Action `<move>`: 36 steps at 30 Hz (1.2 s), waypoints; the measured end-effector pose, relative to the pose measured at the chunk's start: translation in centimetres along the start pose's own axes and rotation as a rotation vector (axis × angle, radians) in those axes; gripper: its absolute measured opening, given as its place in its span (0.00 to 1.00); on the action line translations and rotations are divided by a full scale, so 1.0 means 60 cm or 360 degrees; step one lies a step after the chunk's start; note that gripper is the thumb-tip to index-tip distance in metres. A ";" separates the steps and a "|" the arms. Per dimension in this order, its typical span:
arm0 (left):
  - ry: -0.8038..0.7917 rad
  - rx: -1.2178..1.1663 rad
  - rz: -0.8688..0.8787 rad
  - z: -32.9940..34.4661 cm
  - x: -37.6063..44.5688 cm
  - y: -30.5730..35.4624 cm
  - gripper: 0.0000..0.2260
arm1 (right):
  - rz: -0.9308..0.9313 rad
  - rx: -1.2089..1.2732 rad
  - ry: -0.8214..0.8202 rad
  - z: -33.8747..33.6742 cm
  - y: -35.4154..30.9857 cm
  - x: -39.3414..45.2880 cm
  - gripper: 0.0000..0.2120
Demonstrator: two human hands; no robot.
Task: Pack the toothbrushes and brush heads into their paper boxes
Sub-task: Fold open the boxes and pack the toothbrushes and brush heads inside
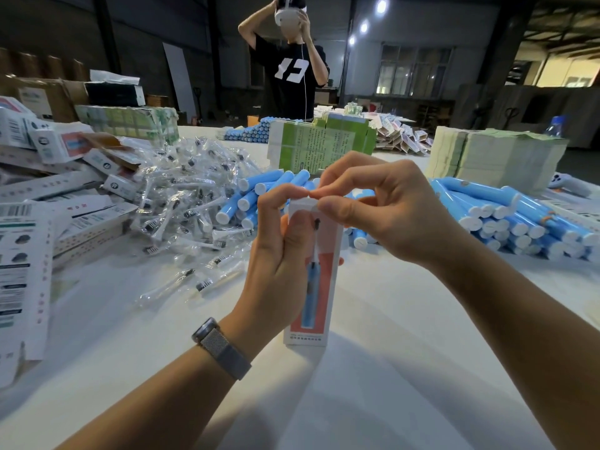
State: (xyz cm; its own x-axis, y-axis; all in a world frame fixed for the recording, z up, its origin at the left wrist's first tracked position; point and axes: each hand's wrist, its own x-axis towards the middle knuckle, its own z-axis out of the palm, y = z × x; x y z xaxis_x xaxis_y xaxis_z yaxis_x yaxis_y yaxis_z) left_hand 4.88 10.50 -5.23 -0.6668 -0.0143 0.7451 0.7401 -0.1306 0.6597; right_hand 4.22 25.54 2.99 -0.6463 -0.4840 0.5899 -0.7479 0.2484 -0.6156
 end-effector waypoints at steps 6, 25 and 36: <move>0.0070 -0.0103 -0.0031 -0.002 0.002 0.002 0.08 | -0.0094 -0.0099 -0.0042 0.001 0.004 0.000 0.05; -0.0053 -0.0016 0.0013 0.001 -0.010 -0.011 0.15 | 0.0130 0.0292 0.0379 0.043 0.050 -0.007 0.06; -0.0461 0.0100 -0.0202 0.000 -0.020 -0.026 0.40 | 0.0728 0.1049 0.0617 0.008 0.044 -0.034 0.33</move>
State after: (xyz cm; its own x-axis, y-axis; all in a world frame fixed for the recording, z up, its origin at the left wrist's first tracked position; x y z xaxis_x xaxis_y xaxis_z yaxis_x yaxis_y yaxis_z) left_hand 4.49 10.72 -7.15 -0.7080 0.2818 0.6475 0.6627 -0.0515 0.7471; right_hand 3.65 26.76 -0.10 -0.9556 -0.1080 0.2743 -0.2421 -0.2434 -0.9392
